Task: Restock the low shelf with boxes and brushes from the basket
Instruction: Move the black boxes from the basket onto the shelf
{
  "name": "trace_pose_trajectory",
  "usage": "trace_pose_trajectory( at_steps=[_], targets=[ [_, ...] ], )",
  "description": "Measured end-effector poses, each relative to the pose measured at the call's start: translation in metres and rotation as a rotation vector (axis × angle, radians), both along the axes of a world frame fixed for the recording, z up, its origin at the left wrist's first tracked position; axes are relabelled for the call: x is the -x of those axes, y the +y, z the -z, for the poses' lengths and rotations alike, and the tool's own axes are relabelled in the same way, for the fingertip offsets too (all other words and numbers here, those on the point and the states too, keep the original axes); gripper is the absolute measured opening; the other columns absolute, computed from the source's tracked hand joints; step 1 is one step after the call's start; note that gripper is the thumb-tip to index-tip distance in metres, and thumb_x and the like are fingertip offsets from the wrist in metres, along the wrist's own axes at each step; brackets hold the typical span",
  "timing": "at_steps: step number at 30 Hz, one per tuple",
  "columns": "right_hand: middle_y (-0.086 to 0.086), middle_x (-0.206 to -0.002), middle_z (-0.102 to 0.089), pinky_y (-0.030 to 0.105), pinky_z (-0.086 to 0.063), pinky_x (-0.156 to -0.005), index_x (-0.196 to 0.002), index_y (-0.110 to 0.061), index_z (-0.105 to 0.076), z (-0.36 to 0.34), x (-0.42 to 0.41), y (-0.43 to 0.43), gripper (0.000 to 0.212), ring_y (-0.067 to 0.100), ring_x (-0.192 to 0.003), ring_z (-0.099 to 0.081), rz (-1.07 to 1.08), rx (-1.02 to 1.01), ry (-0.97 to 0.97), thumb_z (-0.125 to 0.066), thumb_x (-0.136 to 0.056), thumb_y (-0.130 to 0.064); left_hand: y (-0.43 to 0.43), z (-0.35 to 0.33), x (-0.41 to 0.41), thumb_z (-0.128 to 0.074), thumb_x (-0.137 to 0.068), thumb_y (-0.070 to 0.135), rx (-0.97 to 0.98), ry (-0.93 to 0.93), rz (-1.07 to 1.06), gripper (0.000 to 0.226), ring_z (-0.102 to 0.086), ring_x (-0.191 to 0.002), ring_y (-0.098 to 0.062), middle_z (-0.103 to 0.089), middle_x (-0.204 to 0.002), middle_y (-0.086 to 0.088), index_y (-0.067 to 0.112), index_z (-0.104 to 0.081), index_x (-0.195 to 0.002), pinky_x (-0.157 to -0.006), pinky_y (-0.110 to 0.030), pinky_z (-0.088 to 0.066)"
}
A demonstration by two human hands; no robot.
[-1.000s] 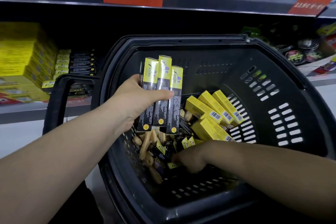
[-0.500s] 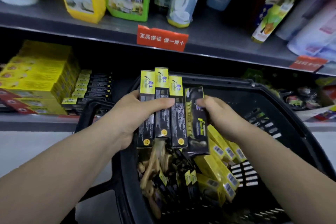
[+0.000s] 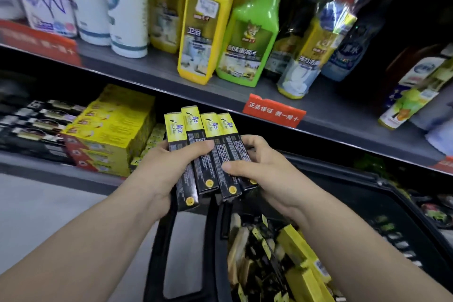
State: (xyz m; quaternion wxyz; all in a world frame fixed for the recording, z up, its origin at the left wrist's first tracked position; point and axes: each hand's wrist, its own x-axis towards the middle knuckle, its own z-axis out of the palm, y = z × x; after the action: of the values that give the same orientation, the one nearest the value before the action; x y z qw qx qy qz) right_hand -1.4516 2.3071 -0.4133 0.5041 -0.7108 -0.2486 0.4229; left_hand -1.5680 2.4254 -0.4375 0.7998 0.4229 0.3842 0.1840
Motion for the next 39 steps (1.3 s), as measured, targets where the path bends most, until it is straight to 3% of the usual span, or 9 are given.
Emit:
trace_pose_trajectory(
  at_steps=[4,8,13,18,24,28,31,34,39],
  targets=[
    [0.004,-0.088,-0.072,0.028,-0.053,-0.069,-0.096,-0.015,-0.063,0.003,-0.004,0.034,0.010,0.017,-0.076,-0.068,-0.029,0.066,0.052,-0.057,-0.088,-0.014,0.028,0.008,0.013,-0.083,-0.065,0.021,0.024,0.065,-0.092,0.040,-0.069,-0.052,-0.023,-0.074,-0.067,-0.008,0.015,-0.057,-0.094,-0.043,-0.037,-0.054],
    [0.017,-0.085,-0.073,0.025,-0.045,-0.063,-0.077,-0.012,-0.061,0.013,-0.009,0.078,0.022,0.021,-0.069,-0.063,-0.168,0.206,-0.217,-0.045,-0.091,-0.017,0.068,0.025,0.034,-0.084,-0.064,0.026,-0.040,0.173,-0.265,0.047,-0.069,-0.061,-0.028,-0.071,-0.079,-0.010,0.018,-0.051,-0.095,-0.053,-0.042,-0.056],
    [0.007,-0.094,-0.060,0.029,-0.039,-0.063,-0.115,-0.013,-0.042,0.049,-0.028,0.141,0.028,0.022,-0.078,-0.052,-0.454,0.547,-0.828,-0.048,-0.095,-0.032,0.108,0.050,0.058,-0.083,-0.067,0.021,-0.147,0.251,-0.417,0.048,-0.067,-0.076,-0.024,-0.068,-0.096,-0.007,0.017,-0.056,-0.106,-0.059,-0.031,-0.051],
    [0.007,-0.090,-0.050,0.031,-0.038,-0.061,-0.133,-0.014,-0.033,0.103,-0.038,0.185,0.040,0.023,-0.081,-0.048,-0.614,0.749,-1.005,-0.047,-0.095,-0.016,0.123,0.066,0.066,-0.083,-0.067,0.021,-0.150,0.284,-0.434,0.044,-0.066,-0.075,-0.022,-0.067,-0.091,-0.004,0.018,-0.056,-0.102,-0.056,-0.027,-0.048],
    [0.017,-0.128,-0.047,0.032,-0.041,-0.074,-0.137,-0.022,-0.032,0.149,-0.050,0.213,0.047,0.032,-0.106,-0.053,-0.734,0.773,-1.035,-0.047,-0.095,-0.008,0.136,0.074,0.059,-0.082,-0.068,0.019,-0.132,0.283,-0.420,0.044,-0.068,-0.072,-0.019,-0.070,-0.091,-0.004,0.015,-0.059,-0.106,-0.049,-0.023,-0.048],
    [0.019,-0.140,-0.040,0.032,-0.042,-0.086,-0.144,-0.022,-0.026,0.169,-0.047,0.223,0.050,0.033,-0.117,-0.049,-0.826,0.787,-0.923,-0.045,-0.098,-0.030,0.142,0.080,0.052,-0.082,-0.068,0.019,-0.137,0.288,-0.423,0.048,-0.066,-0.072,-0.016,-0.069,-0.090,-0.001,0.014,-0.059,-0.109,-0.049,-0.022,-0.045],
    [0.018,-0.153,-0.022,0.035,-0.034,-0.106,-0.150,-0.020,-0.009,0.174,-0.048,0.222,0.085,0.033,-0.136,-0.034,-0.881,0.849,-0.820,-0.057,-0.088,-0.050,0.146,0.084,0.049,-0.082,-0.068,0.021,-0.144,0.303,-0.418,0.051,-0.065,-0.071,-0.014,-0.068,-0.090,0.000,0.015,-0.058,-0.112,-0.047,-0.020,-0.044],
    [0.017,-0.153,-0.019,0.038,-0.038,-0.105,-0.151,-0.022,-0.005,0.174,-0.046,0.219,0.102,0.035,-0.134,-0.035,-0.946,0.872,-0.869,-0.075,-0.077,-0.035,0.148,0.088,0.048,-0.082,-0.068,0.021,-0.152,0.317,-0.400,0.052,-0.066,-0.073,-0.014,-0.069,-0.093,0.000,0.016,-0.059,-0.114,-0.048,-0.020,-0.045],
    [0.015,-0.150,-0.029,0.036,-0.041,-0.102,-0.151,-0.017,-0.009,0.170,-0.040,0.216,0.096,0.033,-0.132,-0.039,-0.951,0.831,-0.907,-0.074,-0.079,-0.021,0.147,0.090,0.045,-0.082,-0.067,0.024,-0.154,0.314,-0.371,0.053,-0.067,-0.078,-0.018,-0.070,-0.096,-0.001,0.018,-0.059,-0.115,-0.052,-0.022,-0.046]
  ],
)
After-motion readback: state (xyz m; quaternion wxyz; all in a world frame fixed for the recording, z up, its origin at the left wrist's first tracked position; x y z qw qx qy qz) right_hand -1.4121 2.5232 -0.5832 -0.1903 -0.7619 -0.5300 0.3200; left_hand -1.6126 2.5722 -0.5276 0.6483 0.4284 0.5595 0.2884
